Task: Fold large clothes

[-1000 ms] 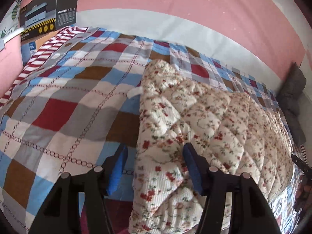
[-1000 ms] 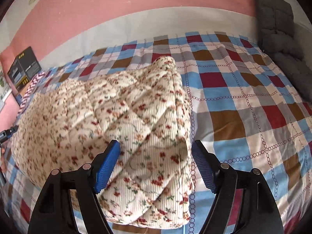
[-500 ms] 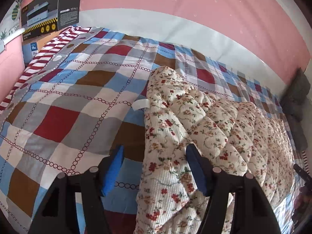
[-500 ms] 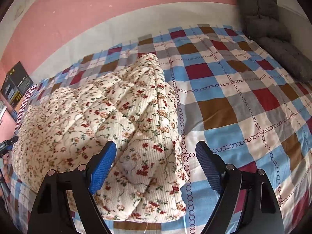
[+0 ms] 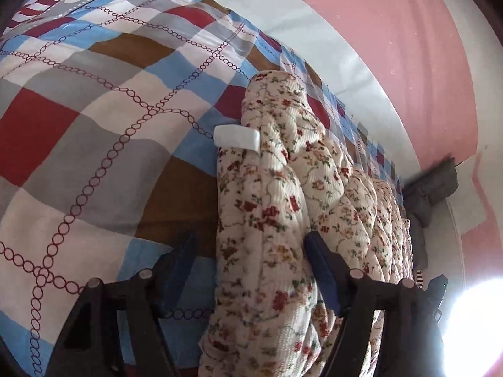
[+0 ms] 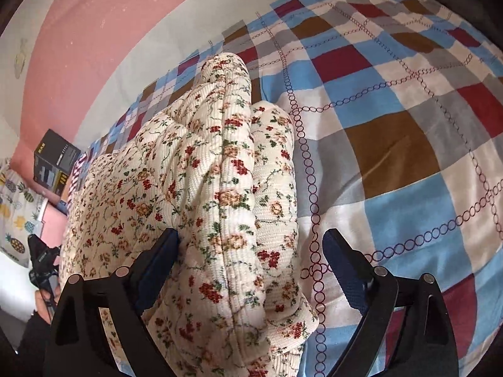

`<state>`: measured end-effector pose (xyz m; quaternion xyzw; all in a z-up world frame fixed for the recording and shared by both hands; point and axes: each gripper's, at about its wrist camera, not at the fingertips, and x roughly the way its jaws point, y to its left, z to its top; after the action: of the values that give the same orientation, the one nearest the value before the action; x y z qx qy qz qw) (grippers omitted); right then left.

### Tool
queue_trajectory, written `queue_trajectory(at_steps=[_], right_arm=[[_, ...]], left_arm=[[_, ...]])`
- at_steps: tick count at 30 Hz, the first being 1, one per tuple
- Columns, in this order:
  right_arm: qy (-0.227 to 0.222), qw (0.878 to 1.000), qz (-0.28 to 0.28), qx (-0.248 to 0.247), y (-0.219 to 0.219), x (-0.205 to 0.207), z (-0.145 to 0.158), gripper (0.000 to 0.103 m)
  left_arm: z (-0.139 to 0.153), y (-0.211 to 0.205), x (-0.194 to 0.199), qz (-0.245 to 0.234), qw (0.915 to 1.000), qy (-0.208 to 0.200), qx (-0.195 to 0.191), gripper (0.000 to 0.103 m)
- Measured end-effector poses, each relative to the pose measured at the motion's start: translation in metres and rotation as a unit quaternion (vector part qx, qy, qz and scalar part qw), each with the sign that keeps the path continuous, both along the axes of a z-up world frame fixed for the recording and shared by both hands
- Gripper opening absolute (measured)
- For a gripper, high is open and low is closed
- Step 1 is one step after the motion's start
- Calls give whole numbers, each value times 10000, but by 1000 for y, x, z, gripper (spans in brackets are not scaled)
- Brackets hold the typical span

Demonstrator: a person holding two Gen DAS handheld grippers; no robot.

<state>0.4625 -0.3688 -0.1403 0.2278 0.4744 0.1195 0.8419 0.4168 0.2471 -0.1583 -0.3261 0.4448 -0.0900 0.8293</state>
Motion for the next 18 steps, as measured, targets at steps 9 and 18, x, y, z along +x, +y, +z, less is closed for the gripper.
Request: queue_trajectory(at_steps=[9, 18], right_arm=[[538, 9955, 408, 659, -7, 35, -20, 96], [74, 9999, 57, 63, -11, -1, 10, 96]], left_arm=[[-13, -5, 17, -479, 9983, 158, -307, 74], [23, -8, -10, -266, 9977, -175, 598, 68]])
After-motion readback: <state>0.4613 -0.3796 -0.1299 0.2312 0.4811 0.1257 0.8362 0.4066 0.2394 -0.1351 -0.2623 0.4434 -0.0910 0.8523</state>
